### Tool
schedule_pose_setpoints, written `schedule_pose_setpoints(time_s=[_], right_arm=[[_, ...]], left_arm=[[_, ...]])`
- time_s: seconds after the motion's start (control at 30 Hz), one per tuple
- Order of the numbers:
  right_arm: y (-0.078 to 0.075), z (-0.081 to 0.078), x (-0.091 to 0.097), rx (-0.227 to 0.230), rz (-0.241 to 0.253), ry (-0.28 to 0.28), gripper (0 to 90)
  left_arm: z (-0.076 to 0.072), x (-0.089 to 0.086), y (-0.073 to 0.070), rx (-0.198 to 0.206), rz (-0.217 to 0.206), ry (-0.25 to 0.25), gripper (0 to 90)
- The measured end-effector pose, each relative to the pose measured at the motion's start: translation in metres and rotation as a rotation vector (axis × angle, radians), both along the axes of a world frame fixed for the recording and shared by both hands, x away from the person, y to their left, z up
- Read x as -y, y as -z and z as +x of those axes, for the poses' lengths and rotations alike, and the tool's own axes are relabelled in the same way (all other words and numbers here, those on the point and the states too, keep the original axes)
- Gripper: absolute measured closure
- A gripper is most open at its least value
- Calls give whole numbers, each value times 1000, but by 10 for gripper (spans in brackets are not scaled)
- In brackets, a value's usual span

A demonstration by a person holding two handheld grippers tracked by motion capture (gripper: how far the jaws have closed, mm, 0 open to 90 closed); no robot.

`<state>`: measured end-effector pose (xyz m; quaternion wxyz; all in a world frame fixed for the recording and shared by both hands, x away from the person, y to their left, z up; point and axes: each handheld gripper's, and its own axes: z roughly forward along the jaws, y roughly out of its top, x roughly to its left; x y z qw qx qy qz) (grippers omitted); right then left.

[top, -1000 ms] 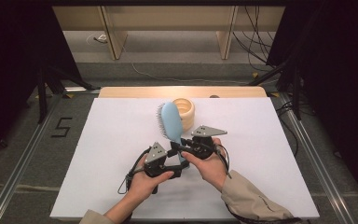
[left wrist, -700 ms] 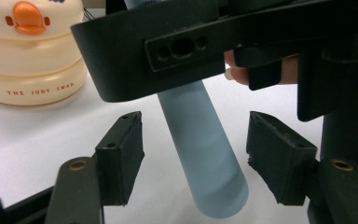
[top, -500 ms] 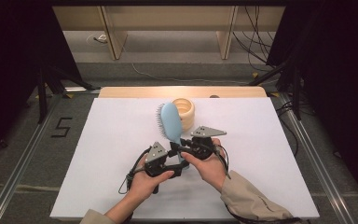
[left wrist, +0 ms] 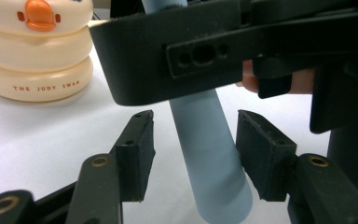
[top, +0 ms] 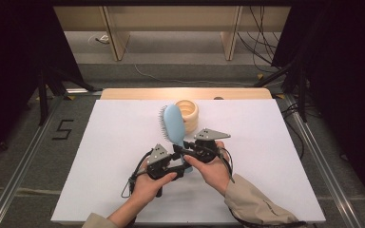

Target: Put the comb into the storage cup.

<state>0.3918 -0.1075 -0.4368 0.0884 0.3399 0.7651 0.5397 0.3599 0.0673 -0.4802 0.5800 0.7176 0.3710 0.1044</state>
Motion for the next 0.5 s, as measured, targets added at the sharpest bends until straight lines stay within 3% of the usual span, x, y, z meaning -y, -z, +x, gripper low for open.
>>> schedule_pose_setpoints(time_s=[0.5], right_arm=[[2, -1, -2, 11, -2, 1, 702]], left_arm=[[0, -2, 0, -25, -60, -9, 629]])
